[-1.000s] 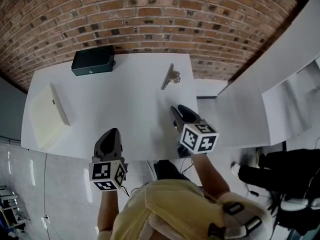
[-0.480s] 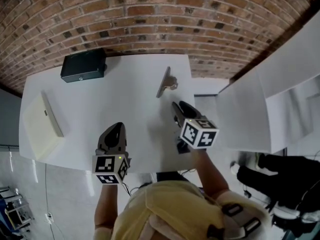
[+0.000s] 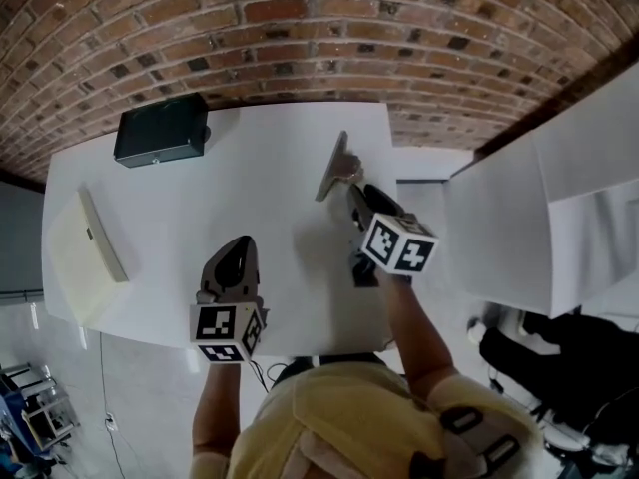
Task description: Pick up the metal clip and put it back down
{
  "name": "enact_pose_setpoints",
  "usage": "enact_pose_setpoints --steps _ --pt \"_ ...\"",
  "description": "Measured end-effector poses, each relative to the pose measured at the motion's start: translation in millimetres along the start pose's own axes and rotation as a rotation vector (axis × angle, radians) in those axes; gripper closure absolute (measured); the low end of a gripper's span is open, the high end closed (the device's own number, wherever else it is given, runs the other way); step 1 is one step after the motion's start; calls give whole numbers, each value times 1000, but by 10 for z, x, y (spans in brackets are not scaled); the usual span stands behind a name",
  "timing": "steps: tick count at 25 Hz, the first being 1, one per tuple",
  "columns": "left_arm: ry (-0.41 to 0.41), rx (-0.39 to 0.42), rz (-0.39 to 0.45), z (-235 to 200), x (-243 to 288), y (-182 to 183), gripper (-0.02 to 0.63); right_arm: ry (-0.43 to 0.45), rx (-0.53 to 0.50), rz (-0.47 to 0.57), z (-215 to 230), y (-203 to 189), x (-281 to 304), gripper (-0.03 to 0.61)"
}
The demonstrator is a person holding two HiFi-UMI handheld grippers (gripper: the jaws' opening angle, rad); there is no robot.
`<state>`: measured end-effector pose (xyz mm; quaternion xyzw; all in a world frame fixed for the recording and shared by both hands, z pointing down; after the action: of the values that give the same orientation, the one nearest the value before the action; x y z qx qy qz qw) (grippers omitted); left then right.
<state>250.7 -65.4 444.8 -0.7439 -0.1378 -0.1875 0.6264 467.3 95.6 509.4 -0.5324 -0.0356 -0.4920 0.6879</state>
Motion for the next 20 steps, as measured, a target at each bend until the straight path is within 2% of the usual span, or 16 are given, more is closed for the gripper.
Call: enact_pose_setpoints --steps 5,11,20 --pt "-5 -10 -19 8 181 9 606 -17 60 -14 101 31 247 463" --pt "-2 23 -33 -9 309 45 606 -36 135 -33 153 35 474 463" --pt "5 11 -55 -44 406 3 606 -34 242 -57 184 27 721 463"
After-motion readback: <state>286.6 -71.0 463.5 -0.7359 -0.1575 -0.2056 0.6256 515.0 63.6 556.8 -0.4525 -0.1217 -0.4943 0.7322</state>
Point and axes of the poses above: the fingertips, and each gripper's own axes: x forward along the fingers, z to its right, y out of its top, the point moved 6 cm from there along -x, backward along the fingers, and after that the axes turned 8 degrees about -y, right-handed, at the moved point
